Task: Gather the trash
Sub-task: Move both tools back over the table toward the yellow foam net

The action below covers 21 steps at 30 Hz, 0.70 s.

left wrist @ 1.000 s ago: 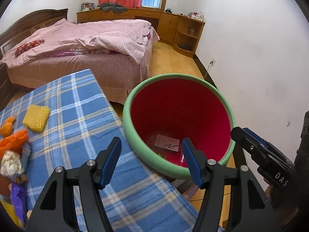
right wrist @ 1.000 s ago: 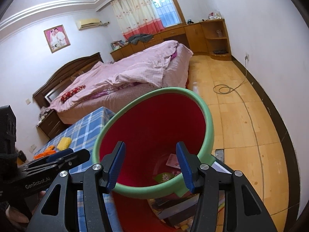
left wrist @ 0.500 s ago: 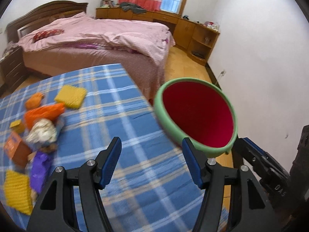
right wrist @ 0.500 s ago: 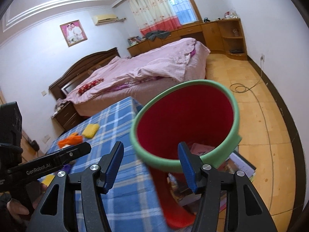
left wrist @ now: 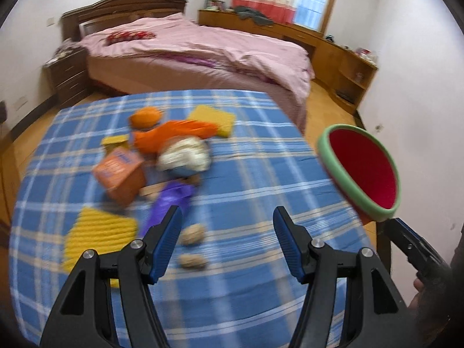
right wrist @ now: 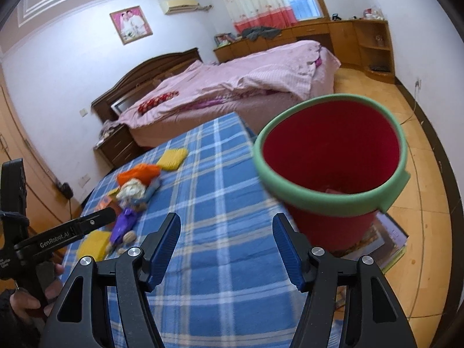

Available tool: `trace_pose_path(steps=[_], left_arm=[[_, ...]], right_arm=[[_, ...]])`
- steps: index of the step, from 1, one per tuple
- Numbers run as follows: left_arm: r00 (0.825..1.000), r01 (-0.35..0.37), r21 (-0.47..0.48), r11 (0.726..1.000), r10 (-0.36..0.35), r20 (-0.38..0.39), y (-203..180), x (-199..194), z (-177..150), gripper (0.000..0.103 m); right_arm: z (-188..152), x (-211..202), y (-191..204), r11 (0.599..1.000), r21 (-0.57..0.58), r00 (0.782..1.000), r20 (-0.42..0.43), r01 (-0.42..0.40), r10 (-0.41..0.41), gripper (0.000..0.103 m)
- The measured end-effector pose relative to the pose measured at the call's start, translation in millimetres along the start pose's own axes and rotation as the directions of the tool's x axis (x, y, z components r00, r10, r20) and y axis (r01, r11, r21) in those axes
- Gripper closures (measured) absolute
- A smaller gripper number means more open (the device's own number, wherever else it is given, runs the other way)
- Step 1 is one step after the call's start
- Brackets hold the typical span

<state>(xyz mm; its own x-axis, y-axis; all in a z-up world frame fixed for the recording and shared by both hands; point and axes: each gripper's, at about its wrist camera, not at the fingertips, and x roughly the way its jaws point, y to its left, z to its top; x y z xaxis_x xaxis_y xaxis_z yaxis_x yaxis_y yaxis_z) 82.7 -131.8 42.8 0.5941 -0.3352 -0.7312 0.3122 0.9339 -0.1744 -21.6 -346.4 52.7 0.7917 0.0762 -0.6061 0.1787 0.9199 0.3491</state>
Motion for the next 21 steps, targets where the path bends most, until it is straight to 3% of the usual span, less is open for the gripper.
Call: trace_pose_path(steps=[13,21], left_arm=[[0.987,-0.161,-0.115,0.980,0.158,-0.035,93,-4,-22,0.038],[0.971,-0.232,-0.130,0.964,0.221,-0.095,119,14,-30,0.038]], right_arm=[[-30,29,28,1.000,-0.020,0.994,-0.111,-0.001,-0.001,0.035],[-37,38,39,0.999,-0.039,0.989,-0.145,0.000,-0.006,0.035]])
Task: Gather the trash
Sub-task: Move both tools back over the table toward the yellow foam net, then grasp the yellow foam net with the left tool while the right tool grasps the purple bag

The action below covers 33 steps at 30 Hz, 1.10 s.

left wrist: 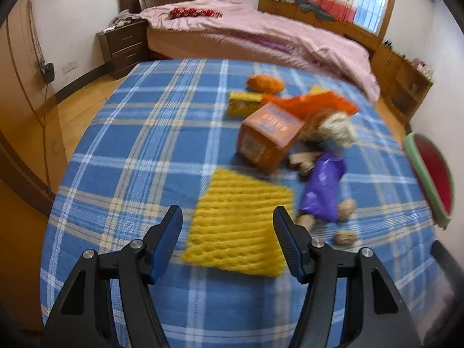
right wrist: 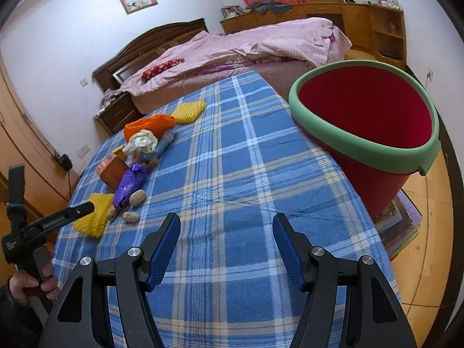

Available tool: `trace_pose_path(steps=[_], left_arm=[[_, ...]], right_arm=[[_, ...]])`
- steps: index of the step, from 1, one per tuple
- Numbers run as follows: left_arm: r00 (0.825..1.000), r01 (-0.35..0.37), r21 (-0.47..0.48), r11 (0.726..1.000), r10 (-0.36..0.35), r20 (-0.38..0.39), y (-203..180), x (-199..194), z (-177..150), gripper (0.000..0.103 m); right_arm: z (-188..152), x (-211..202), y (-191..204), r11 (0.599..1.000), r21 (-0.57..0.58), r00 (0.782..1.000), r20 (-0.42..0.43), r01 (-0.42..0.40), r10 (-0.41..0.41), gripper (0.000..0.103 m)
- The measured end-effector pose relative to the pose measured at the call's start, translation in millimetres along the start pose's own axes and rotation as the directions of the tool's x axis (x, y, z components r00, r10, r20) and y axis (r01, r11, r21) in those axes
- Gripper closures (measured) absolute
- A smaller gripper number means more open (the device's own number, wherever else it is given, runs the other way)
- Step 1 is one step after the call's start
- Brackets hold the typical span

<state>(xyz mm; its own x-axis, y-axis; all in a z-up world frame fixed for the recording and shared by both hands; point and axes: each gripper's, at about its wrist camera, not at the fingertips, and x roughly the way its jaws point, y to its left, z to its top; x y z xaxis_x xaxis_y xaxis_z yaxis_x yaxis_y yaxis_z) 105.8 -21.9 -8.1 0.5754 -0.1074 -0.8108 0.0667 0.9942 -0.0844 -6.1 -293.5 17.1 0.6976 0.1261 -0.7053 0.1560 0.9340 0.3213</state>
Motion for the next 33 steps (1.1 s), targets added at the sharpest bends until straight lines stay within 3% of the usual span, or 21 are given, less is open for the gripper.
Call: trace_pose_path(steps=[4,8,13,16,18,21,26,33], left_arm=[[1.000,0.009,-0.009,1.000,-0.009,-0.016,4,9,-6,0.038],[1.000,0.009,-0.026,1.000,-0.010,-0.023,11,13,-7,0.028],[0.999,0.021,-0.046,0.999,-0.022,-0.029,13,12,-7,0.027],[0.998,0.060,-0.047,0.997,-0.061,-0.025,10,11,-7,0.044],[0.995,0.097,-0.041,0.994,-0.099,-0.025,5,9,-7,0.062],[0.988,0.152,-0.056,0.987,-0.154,-0.028,4,7,-8,0.074],[0.973,0.229,-0.099,0.969,-0.231,-0.009,13,0,-8,0.078],[0.965,0.254,-0.113,0.961,-0.243,0.104,32,-24,3,0.078]], right_arm=[[-2,2,3,1.000,-0.007,1.000,-0.006,0.004,-0.004,0.035],[-3,5,6,1.000,-0.008,1.000,-0.012,0.001,-0.001,0.035],[-4,2,12,0.999,-0.033,1.000,0.016,0.012,-0.012,0.035],[-5,3,12,0.999,-0.033,1.000,0.013,0.001,-0.001,0.035],[-5,3,12,1.000,-0.026,1.000,0.014,-0.003,0.004,0.035],[-5,4,11,1.000,-0.016,1.000,0.015,-0.007,0.008,0.035],[-2,7,20,0.999,-0.038,1.000,0.000,-0.012,0.012,0.035],[10,18,49,0.996,-0.089,0.999,-0.036,0.003,-0.007,0.035]])
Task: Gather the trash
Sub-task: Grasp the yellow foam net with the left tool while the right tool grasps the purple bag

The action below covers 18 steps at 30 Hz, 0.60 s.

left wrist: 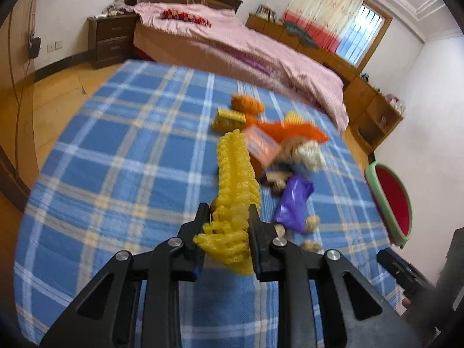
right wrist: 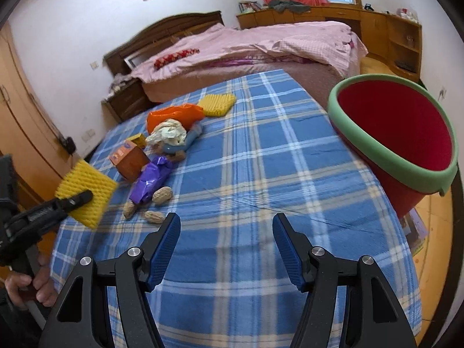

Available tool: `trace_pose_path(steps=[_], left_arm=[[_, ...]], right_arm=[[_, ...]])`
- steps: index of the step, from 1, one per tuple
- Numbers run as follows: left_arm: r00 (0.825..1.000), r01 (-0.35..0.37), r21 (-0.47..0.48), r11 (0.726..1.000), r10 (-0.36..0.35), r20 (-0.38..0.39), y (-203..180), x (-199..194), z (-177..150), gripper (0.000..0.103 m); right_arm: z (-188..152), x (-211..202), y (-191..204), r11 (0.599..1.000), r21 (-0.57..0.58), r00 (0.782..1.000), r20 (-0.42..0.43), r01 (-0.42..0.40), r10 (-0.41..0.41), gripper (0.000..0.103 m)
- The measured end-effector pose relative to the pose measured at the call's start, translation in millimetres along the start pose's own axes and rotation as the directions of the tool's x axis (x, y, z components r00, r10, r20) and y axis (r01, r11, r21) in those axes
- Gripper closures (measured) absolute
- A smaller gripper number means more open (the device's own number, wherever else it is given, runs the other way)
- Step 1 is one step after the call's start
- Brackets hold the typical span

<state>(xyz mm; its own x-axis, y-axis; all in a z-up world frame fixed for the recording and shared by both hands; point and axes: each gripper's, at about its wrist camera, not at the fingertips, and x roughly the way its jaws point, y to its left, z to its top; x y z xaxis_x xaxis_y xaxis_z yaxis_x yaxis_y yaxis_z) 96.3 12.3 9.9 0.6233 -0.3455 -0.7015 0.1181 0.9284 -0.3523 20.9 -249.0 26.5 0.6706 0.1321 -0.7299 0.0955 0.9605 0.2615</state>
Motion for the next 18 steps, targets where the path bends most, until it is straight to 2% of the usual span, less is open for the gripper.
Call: trace_pose_path(steps=[6,11,18], left_arm=[[0.999,-0.030,-0.038,0.999,0.031,0.032,23,13,15,0.078],[0.994,-0.066,-0.035,0.997,0.069,0.080,31,20,23,0.078],[0.992,-0.043,-0.033,0.999,0.046,0.117,39,28,23,0.078]], right_arm=[[13,15,26,0.999,-0.033,1.000,-0.016,-0.012,0.012,0.035],[24,33,46,0.999,-0.040,1.000,-0.023,-0.022,0.021,0.035],[31,69,79,0.996,-0.086,0.998,-0.067,-0.015,0.009,0.035]])
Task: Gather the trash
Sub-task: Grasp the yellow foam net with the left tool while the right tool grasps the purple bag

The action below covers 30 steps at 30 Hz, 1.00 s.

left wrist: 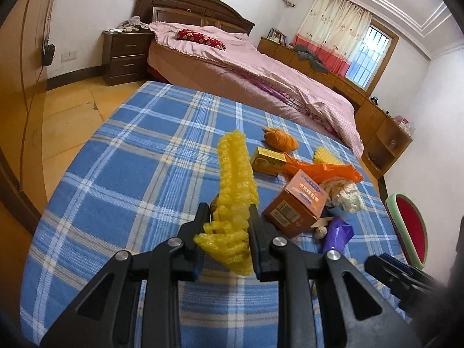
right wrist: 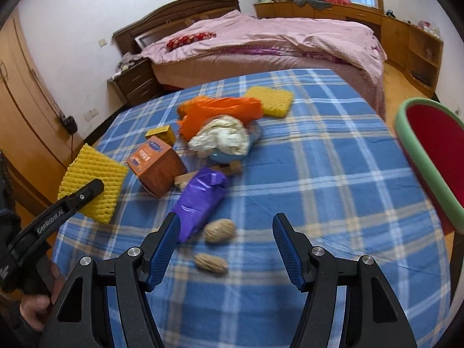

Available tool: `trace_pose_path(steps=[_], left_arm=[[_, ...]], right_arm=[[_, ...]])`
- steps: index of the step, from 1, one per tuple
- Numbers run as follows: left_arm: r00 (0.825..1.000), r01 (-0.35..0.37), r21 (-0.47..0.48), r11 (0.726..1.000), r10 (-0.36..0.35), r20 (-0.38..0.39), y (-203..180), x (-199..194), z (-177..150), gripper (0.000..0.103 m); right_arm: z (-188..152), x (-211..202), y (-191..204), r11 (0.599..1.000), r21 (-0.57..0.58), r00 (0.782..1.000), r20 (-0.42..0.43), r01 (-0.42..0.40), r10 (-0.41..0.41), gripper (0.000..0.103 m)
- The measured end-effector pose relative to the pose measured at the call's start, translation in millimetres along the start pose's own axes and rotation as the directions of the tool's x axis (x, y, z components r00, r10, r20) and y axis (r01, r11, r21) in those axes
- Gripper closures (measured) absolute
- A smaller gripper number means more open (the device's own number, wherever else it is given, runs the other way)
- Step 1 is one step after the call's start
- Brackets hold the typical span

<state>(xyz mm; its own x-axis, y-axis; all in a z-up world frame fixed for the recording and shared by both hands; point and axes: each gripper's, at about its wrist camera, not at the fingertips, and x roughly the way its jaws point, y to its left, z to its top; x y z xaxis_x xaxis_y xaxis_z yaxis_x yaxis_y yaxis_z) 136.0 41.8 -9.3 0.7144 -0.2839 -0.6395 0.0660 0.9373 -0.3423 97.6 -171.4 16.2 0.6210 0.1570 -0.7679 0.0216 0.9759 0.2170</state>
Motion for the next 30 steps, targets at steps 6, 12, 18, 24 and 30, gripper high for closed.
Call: trace_pose_path(steps=[6,12,18,24,30], left_arm=[[0.999,0.036,-0.048,0.998,-0.037,-0.020,12,8,-2,0.078],[0.998,0.064,-0.070,0.996,-0.065,-0.013,16,6,-3,0.078],[0.995,0.097,-0.073,0.993,-0.097,0.010,16,1,-3,0.078],[0.991,0.136,-0.079,0.988,-0.135,0.012,15,-1,-2,0.078],[0.988,0.152,-0.073,0.986,-0.150,0.035,12,-6,-3,0.078]], right_arm=[[7,22,16,0.999,-0.028,1.000,-0.015,0.022,-0.023,0.035],[7,36,23,0.999,-0.015,0.999,-0.035,0.033,-0.034,0.035],[6,43,31,0.998,-0.026,0.998,-0.027,0.057,-0.057,0.039],[3,38,31,0.997,-0.029,0.998,-0.017,0.066,-0.066,0.065],[6,15,29,0.998,-0.018,0.997,0.052,0.060,-0.059,0.066]])
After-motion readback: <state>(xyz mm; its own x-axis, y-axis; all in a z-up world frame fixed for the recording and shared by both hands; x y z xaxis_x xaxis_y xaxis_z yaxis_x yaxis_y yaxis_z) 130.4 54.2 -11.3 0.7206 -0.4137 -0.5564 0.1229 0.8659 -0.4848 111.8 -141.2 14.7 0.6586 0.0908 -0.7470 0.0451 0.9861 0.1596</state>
